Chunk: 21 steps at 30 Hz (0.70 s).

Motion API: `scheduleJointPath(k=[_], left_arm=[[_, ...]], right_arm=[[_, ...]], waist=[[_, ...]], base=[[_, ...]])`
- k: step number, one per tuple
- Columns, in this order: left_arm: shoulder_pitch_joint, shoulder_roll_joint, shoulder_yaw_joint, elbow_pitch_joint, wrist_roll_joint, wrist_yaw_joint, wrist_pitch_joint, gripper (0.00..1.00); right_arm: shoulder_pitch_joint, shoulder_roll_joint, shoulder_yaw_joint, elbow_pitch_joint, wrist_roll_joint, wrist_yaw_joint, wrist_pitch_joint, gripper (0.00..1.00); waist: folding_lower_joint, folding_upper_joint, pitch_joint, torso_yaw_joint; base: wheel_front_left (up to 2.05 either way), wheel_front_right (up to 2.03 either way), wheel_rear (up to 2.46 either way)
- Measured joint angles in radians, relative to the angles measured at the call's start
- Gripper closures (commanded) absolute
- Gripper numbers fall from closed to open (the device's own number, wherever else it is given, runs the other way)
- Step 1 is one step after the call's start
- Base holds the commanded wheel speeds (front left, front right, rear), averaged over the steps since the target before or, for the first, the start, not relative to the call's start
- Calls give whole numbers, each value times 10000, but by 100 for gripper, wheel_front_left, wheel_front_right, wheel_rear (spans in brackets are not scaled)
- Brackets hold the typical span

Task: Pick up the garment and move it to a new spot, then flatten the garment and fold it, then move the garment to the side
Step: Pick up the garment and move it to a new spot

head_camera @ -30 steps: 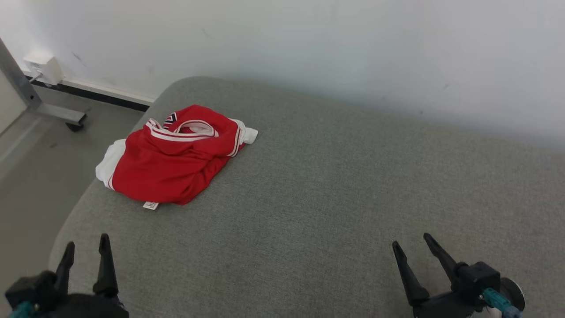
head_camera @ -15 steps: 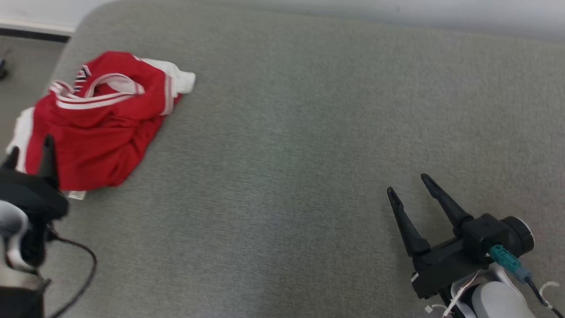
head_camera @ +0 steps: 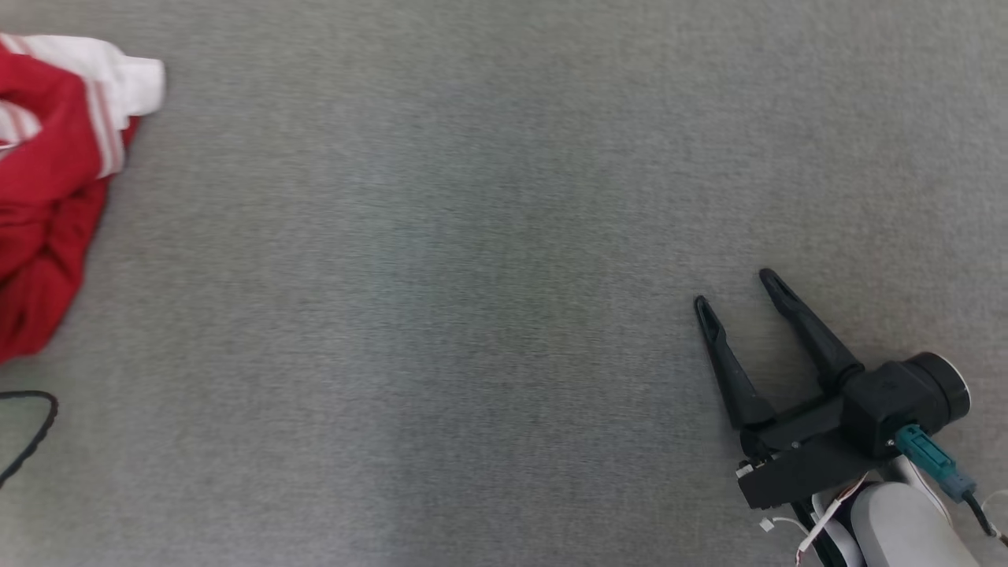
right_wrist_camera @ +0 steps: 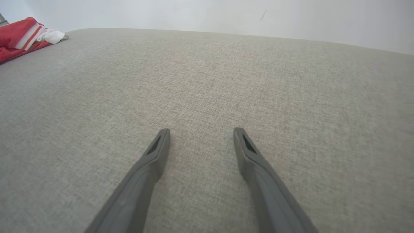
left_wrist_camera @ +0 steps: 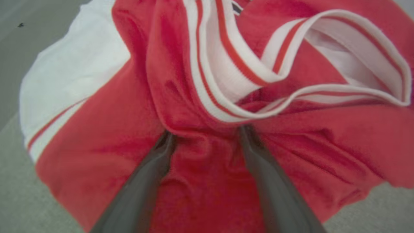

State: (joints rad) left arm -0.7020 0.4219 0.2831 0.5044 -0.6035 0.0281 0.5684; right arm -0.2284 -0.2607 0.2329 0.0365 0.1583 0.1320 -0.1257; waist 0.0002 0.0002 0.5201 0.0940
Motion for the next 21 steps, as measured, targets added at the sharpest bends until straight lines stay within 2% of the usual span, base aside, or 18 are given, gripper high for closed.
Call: scheduleJointPath(k=[5, 6, 7, 8, 12, 21], left_arm=[[141, 10, 146, -161, -221, 479, 874, 0], [169, 38, 161, -184, -236, 529, 1034, 19], [214, 67, 178, -240, -238, 594, 1104, 82], [256, 73, 178, -290, -236, 602, 1099, 100], [489, 40, 209, -428, -499, 326, 1104, 100], [874, 242, 366, -1271, -859, -470, 936, 100]], right_arm=[[-131, 65, 19, -44, 0, 0, -86, 0], [-148, 81, 29, -31, -2, 0, -117, 0], [-150, 92, 40, -19, -2, 0, -128, 0], [-150, 96, 52, 10, -2, 0, -155, 0], [-144, 128, 107, 186, 0, 0, -194, 0], [86, 458, 330, 1055, 270, 0, -537, 0]], waist=[[-2, -3, 359, -456], [-3, -3, 392, -528], [-4, -4, 410, -593], [-5, -4, 410, -639], [-4, -3, 221, -696], [-2, -1, -1006, -680]], base=[[0, 0, 0], [0, 0, 0], [0, 0, 0], [0, 0, 0], [0, 0, 0], [0, 0, 0]])
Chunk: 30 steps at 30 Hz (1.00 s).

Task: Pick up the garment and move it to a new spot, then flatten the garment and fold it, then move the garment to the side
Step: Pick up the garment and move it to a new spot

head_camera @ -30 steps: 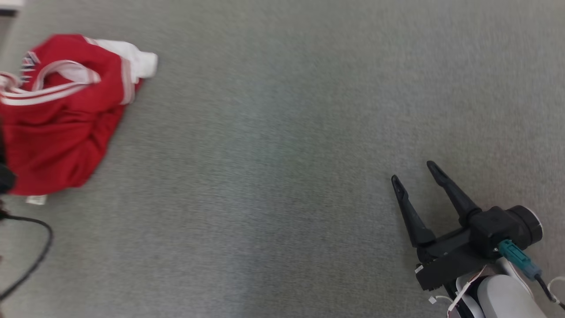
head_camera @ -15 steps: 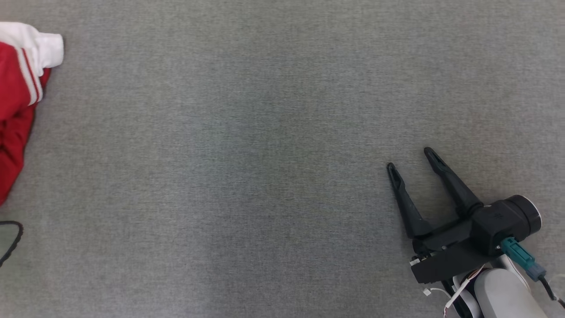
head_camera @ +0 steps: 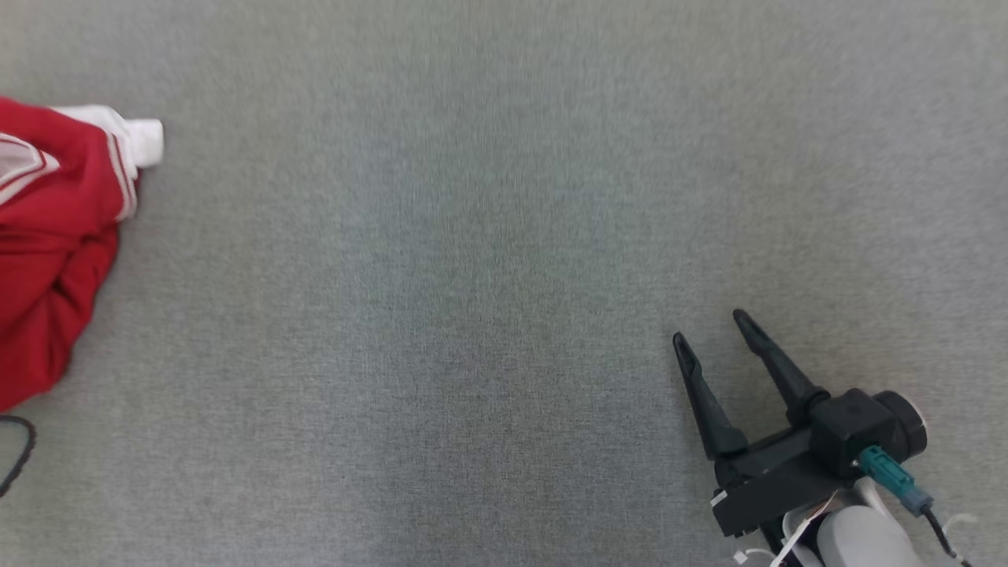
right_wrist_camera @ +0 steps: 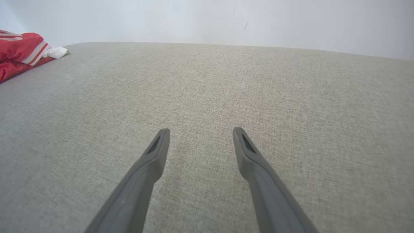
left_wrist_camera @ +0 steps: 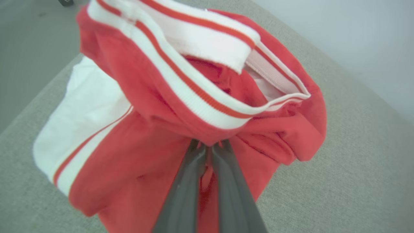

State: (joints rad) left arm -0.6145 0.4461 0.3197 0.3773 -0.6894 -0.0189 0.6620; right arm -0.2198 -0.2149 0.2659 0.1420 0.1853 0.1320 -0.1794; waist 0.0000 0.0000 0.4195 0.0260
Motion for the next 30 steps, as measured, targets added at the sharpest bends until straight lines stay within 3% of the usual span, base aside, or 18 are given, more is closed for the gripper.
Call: scheduleJointPath(k=[11, 23, 30], left_arm=[[-35, 299, -537, -1923, -6, -353, 500, 100], [-289, -1402, -2059, -3881, -460, -355, 828, 100], [8, -2452, -2987, -4330, -366, -516, 151, 100]], right_arm=[[443, 537, 84, 922, 385, 0, -497, 0], [979, 696, 184, 1363, 598, 0, -635, 0], [1114, 696, 58, 1338, 673, 0, -673, 0]], waist=[[-1, -1, -1958, -311], [-2, -2, -3806, -1411], [-2, -1, -4191, -2513]], base=[[0, 0, 0], [0, 0, 0], [0, 0, 0]])
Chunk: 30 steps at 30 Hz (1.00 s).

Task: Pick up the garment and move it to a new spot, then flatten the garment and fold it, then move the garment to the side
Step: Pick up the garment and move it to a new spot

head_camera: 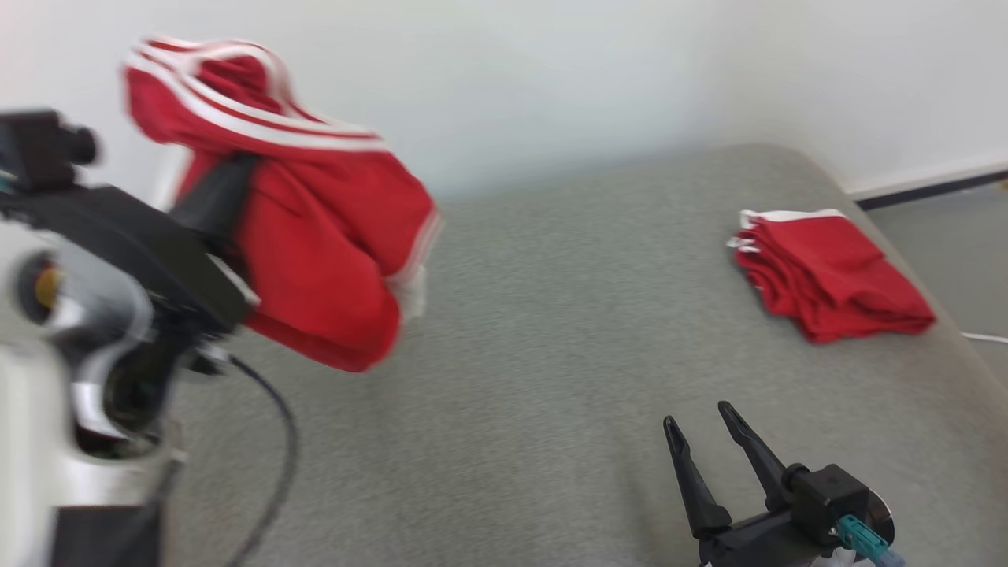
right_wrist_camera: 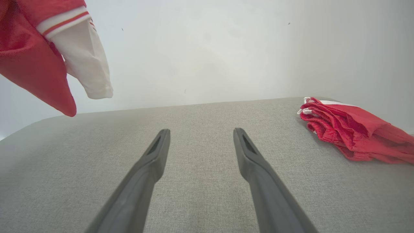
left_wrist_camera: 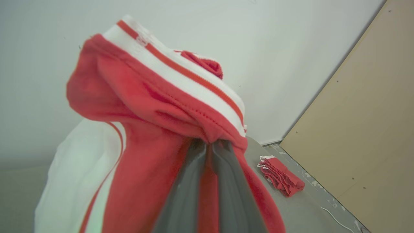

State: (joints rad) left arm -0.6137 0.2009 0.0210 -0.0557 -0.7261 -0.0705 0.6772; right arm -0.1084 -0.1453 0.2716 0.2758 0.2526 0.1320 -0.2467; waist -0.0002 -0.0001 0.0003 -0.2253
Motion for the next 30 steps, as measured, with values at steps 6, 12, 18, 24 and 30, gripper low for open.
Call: scheduleJointPath(k=[6, 12, 18, 24, 30], left_arm=[[812, -995, -897, 556, 33, -178, -874, 100], [1531, -1298, -1438, 1714, 192, -226, -2017, 100], [2133, -1427, -1896, 3221, 552, -209, -3392, 100], [2556, -1455, -2368, 4796, 1139, -130, -4669, 9], [2669, -1471, -2493, 5497, 1283, -140, -5814, 0]], right_arm=[[154, 6, -165, -12, 8, 0, -4, 0], [151, 21, -190, -127, -6, 0, 2, 0], [151, 46, -138, -159, -6, 0, 13, 0], [148, 38, -100, -169, -2, 0, 44, 0], [184, -67, -259, -242, -4, 0, 104, 0]], waist=[[1, 1, -105, -885], [1, 0, -20, -1662], [1, 1, 295, -2183], [3, 1, 649, -2392], [3, 0, 692, -2151]], base=[[0, 0, 0], [0, 0, 0], [0, 0, 0], [0, 0, 0], [0, 0, 0]])
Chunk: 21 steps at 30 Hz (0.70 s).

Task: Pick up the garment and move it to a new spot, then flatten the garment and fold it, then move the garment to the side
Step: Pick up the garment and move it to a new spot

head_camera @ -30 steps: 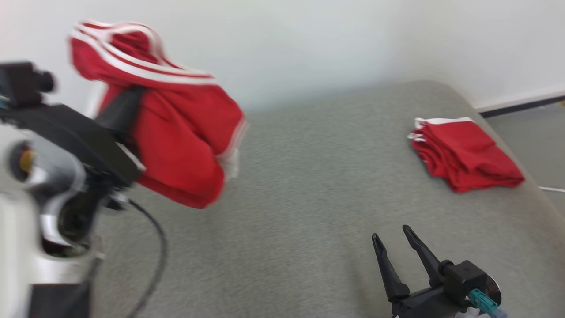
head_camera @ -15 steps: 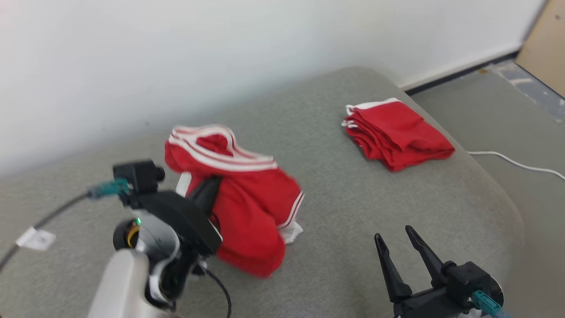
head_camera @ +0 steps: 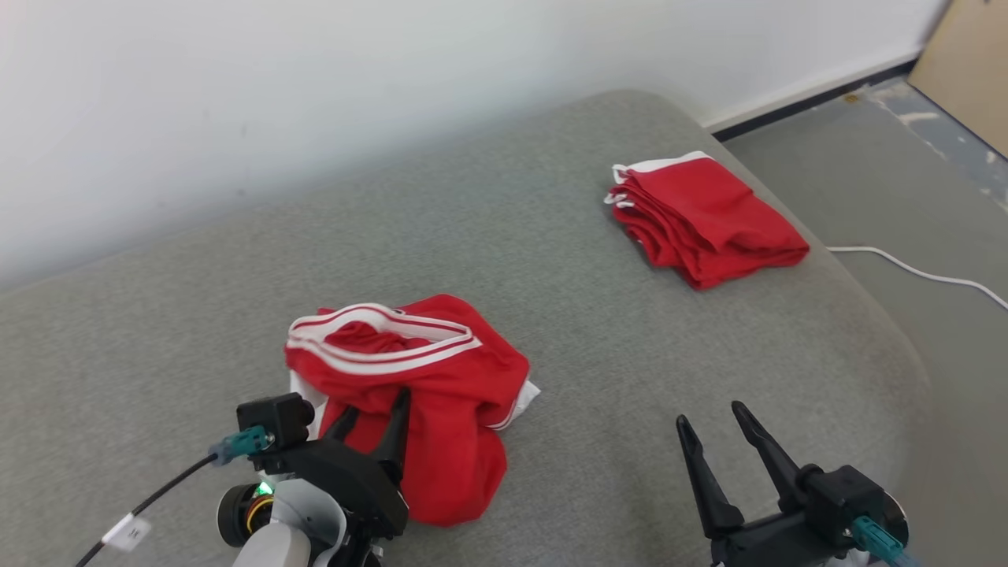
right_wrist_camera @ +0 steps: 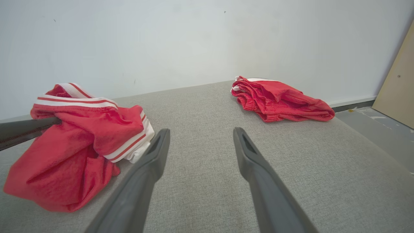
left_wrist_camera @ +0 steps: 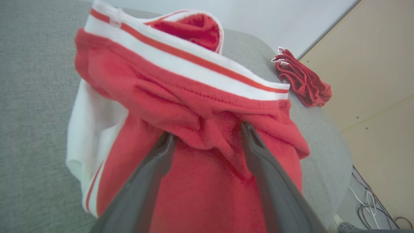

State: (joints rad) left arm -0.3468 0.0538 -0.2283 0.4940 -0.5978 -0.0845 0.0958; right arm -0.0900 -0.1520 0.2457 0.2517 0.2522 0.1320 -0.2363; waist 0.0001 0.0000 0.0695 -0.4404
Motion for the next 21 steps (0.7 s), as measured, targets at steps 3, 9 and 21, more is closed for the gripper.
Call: scheduleJointPath(k=[3, 9, 21], left_arm=[[50, -2, -10, -59, 8, -52, -474, 0], [656, 130, 50, -606, 127, -186, -1831, 0], [2776, 719, 464, -2207, 1133, 209, -3494, 0]], right_arm=[[105, -36, -104, -40, -2, 0, 65, 0], [397, -96, -412, -217, -48, 0, 165, 0], [1047, -79, -1043, -633, -150, 0, 422, 0]], waist=[[0, 1, -43, 166], [-1, 1, -237, 782], [-1, 0, -769, 2182]], base=[[0, 0, 0], [0, 0, 0], [0, 0, 0]])
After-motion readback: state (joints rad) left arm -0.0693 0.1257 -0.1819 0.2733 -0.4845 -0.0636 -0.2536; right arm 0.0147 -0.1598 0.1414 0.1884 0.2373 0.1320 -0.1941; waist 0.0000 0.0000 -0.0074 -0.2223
